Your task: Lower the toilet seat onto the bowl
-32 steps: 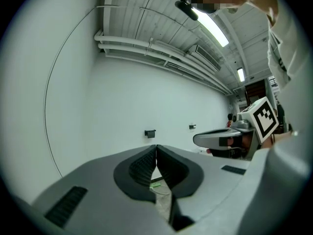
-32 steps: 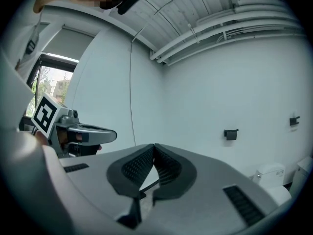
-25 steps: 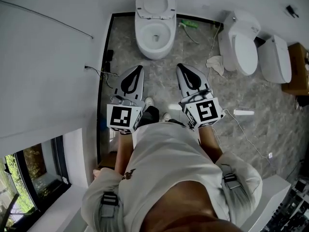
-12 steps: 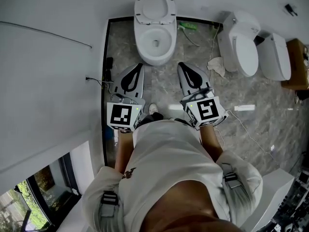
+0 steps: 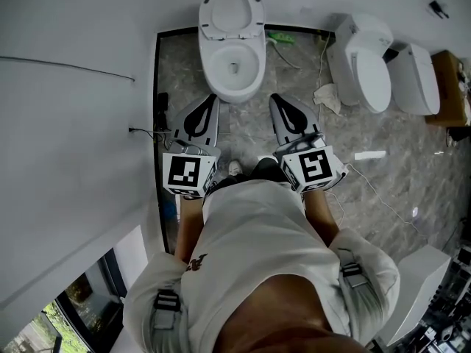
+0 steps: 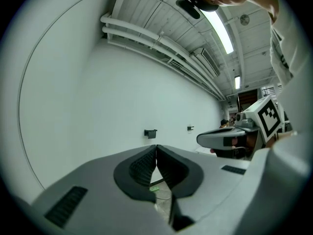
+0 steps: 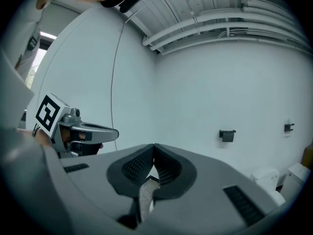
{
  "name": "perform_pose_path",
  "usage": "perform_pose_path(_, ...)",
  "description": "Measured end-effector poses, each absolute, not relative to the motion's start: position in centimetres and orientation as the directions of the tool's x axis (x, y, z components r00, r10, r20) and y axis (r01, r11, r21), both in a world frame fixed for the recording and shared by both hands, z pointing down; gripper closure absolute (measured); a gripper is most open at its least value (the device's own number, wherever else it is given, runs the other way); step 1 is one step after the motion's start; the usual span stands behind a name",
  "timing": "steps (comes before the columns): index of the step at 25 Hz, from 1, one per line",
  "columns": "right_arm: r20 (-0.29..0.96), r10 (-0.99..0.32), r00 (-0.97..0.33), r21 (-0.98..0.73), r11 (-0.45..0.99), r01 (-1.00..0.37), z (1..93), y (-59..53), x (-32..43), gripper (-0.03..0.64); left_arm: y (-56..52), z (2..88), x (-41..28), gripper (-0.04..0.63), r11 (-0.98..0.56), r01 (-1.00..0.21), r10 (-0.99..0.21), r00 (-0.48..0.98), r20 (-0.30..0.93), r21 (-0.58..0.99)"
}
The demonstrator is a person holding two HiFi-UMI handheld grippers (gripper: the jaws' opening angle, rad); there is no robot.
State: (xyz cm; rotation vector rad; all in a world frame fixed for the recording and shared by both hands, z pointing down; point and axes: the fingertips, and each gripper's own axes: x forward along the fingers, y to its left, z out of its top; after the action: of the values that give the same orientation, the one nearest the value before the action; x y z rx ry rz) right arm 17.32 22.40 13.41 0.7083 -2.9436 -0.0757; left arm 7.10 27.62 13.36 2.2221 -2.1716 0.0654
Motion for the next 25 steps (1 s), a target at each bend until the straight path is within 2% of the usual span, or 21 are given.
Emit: perform_pose_path(25, 0.112, -0.362, -0.925, 0.025, 0.932, -0.362, 15.0, 5.7, 15.2, 0.595, 12.6, 14.3, 5.1, 0.571, 0.073, -0.996, -0.992, -0.077, 0.097, -0.046)
